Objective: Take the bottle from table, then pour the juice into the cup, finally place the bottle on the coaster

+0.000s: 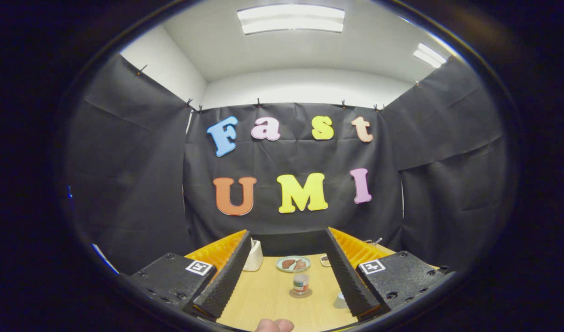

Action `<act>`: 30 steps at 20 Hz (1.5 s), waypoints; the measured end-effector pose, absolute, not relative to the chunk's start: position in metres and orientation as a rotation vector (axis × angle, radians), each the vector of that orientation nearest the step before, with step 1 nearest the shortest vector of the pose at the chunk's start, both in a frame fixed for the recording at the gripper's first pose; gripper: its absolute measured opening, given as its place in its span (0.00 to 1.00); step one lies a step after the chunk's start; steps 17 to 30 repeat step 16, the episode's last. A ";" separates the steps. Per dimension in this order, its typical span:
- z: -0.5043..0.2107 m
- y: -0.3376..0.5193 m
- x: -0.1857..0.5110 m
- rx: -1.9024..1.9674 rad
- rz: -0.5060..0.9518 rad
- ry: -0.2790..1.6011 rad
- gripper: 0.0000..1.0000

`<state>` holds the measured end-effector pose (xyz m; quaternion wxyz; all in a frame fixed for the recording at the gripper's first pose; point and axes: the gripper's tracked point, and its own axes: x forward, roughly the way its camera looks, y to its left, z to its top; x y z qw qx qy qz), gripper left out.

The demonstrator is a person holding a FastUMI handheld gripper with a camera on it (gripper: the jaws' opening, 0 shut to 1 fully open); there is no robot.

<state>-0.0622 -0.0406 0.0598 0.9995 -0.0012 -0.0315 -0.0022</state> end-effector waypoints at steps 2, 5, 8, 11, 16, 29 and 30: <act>0.058 -0.035 -0.063 -0.003 0.005 -0.052 1.00; 0.051 -0.033 -0.062 0.006 0.014 -0.036 1.00; 0.046 -0.032 -0.061 0.010 0.015 -0.028 1.00; 0.042 -0.033 -0.057 0.003 0.009 -0.021 1.00; 0.037 -0.031 -0.052 -0.008 0.003 -0.008 1.00; 0.037 -0.031 -0.052 -0.008 0.003 -0.008 1.00; 0.037 -0.031 -0.052 -0.008 0.003 -0.008 1.00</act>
